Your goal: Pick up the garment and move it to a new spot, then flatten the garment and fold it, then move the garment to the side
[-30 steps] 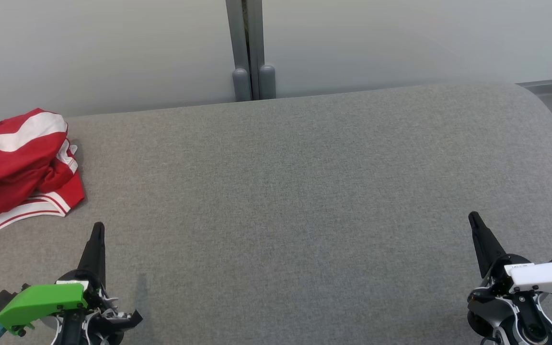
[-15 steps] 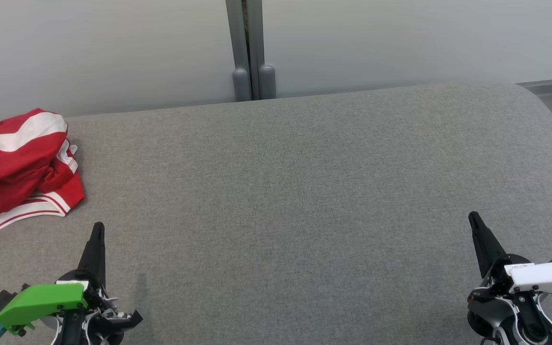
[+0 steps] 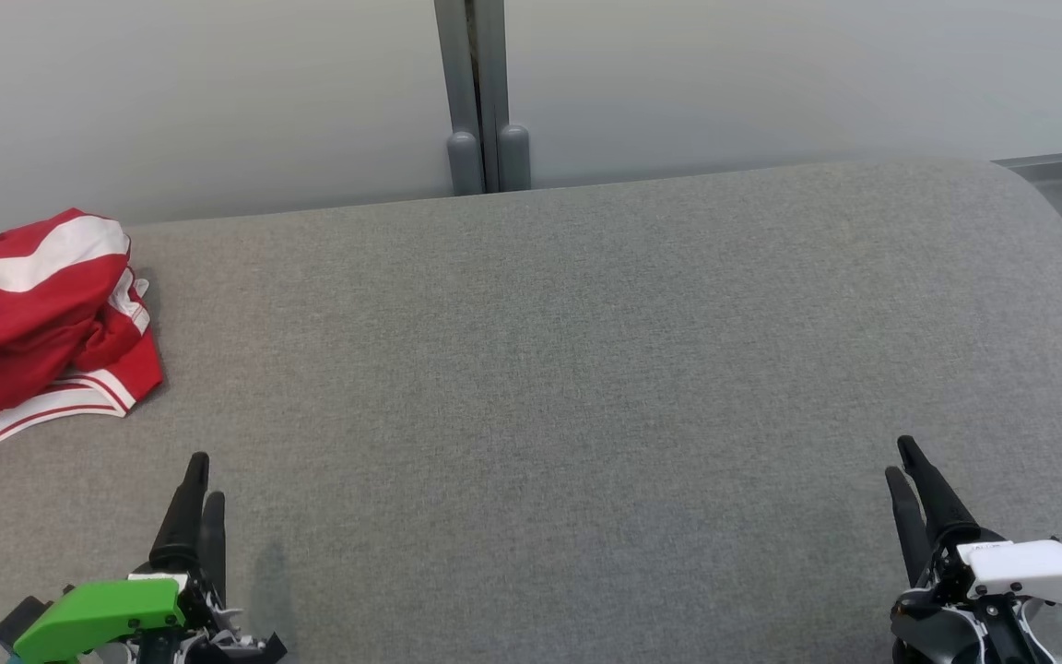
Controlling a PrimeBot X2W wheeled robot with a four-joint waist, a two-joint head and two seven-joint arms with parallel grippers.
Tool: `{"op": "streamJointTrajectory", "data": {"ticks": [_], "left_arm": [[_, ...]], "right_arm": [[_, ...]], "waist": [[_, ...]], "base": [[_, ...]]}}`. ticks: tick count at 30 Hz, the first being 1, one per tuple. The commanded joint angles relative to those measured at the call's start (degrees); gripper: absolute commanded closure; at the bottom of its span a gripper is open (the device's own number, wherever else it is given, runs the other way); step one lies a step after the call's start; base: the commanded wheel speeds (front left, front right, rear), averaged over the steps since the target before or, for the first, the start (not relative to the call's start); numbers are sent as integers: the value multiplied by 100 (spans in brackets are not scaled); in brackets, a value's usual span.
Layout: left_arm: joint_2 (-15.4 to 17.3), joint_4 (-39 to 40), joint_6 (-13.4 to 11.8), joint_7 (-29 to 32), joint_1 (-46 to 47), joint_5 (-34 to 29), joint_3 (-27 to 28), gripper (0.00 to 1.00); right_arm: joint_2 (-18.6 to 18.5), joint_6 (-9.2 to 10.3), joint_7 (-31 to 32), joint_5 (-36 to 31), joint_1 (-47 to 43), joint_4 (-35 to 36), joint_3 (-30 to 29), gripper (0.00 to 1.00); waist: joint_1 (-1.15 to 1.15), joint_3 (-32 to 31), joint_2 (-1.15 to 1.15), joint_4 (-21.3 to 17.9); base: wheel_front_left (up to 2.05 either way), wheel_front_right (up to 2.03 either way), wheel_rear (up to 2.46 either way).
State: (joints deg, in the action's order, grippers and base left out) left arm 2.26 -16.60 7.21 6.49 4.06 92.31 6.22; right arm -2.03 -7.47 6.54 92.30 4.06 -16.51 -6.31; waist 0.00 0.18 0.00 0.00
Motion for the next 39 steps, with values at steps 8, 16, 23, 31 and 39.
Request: {"op": "streamJointTrajectory", "data": {"ticks": [8,16,23,31,39], "left_arm": [[11,148,4,-245,-70,-125,-256,0],[18,255,7,-457,-153,-458,-399,0],[24,416,-1,-629,-154,-1176,-424,0],[31,696,-109,-809,-154,-2150,-520,0],[37,876,-212,-976,-227,-3164,-654,0]], "right_arm": [[-18,0,-246,-163,-59,60,135,0],[-28,-1,-459,-659,-118,89,93,0],[-37,-1,-632,-1473,-121,257,35,0],[-44,-1,-813,-2605,-169,607,69,0],[-50,-1,-981,-3602,-225,847,168,0]], "waist": [[0,-28,0,-4],[0,-56,0,-9],[0,-74,0,-15],[0,-88,0,-24],[0,-97,0,-30]], "base": [[0,0,0],[0,0,0],[0,0,0],[0,0,0],[0,0,0]]}}
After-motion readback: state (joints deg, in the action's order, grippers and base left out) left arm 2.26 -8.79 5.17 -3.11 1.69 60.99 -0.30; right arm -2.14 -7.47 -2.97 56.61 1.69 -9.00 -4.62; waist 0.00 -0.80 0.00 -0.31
